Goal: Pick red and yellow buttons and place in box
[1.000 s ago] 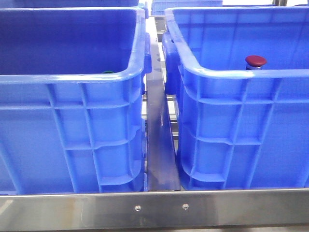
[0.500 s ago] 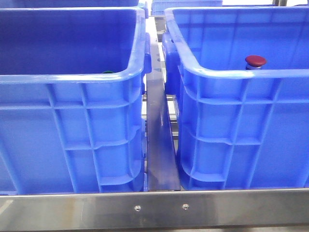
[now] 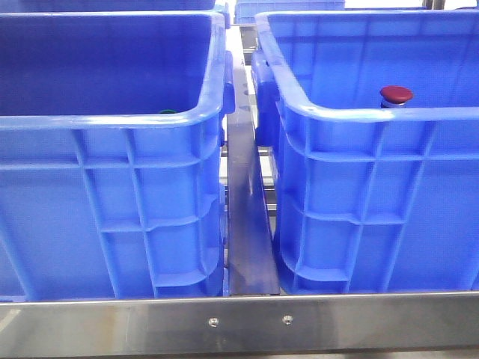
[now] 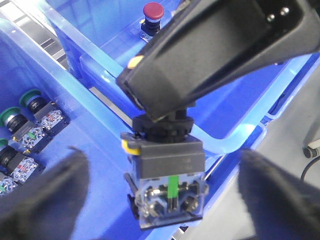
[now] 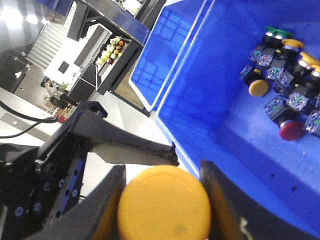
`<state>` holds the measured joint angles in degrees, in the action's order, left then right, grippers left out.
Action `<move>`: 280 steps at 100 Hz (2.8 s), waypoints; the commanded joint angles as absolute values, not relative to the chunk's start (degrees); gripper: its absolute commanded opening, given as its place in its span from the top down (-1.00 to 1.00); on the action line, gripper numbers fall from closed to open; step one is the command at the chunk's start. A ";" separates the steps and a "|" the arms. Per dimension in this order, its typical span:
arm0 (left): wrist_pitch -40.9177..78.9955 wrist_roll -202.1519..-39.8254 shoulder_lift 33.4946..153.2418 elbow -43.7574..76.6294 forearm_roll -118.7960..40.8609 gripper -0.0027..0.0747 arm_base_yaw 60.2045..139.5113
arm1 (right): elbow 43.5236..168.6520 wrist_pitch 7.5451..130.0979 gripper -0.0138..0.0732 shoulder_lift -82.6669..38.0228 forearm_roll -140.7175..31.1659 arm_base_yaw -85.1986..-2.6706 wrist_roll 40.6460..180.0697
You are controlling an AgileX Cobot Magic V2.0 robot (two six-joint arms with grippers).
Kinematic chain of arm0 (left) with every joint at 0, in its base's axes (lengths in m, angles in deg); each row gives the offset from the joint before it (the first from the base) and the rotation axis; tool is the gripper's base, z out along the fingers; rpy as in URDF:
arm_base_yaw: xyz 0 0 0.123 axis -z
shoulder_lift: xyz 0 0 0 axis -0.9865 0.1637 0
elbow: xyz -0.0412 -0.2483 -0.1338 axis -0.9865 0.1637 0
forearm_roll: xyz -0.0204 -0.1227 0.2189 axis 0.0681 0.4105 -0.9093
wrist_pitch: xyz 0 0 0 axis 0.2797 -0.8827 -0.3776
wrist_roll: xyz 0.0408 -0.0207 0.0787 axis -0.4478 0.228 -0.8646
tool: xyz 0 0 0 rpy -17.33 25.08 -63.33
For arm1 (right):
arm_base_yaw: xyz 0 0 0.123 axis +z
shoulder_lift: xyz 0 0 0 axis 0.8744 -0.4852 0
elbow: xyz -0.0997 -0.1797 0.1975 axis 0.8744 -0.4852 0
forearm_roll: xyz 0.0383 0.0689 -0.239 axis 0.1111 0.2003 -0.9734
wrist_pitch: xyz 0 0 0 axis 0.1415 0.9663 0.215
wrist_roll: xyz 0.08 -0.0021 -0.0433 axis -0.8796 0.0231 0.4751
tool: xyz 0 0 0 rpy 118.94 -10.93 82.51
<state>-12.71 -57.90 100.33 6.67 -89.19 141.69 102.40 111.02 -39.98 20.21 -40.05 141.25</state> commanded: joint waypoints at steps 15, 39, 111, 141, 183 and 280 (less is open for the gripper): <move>-10.88 -52.73 99.17 5.06 -92.25 -0.69 141.20 | 104.39 107.65 0.23 -37.12 24.16 -41.75 146.11; -11.55 -45.92 96.68 5.48 -97.43 -0.69 136.88 | 104.39 107.61 0.23 -33.90 22.71 -50.83 147.33; -24.96 -35.89 67.89 25.27 -106.59 -0.57 108.88 | 104.39 109.92 0.23 -31.13 12.52 -74.49 148.34; -23.59 -38.32 62.50 29.44 -106.59 0.36 108.37 | 104.39 101.42 0.23 -31.13 10.25 -77.29 155.62; -16.15 -41.19 62.50 29.44 -105.31 0.98 108.37 | 104.13 80.07 0.23 -38.26 5.96 -77.29 160.85; -16.15 -41.19 62.50 29.44 -105.31 0.98 108.37 | 105.51 81.68 0.23 -62.55 40.40 -75.26 195.87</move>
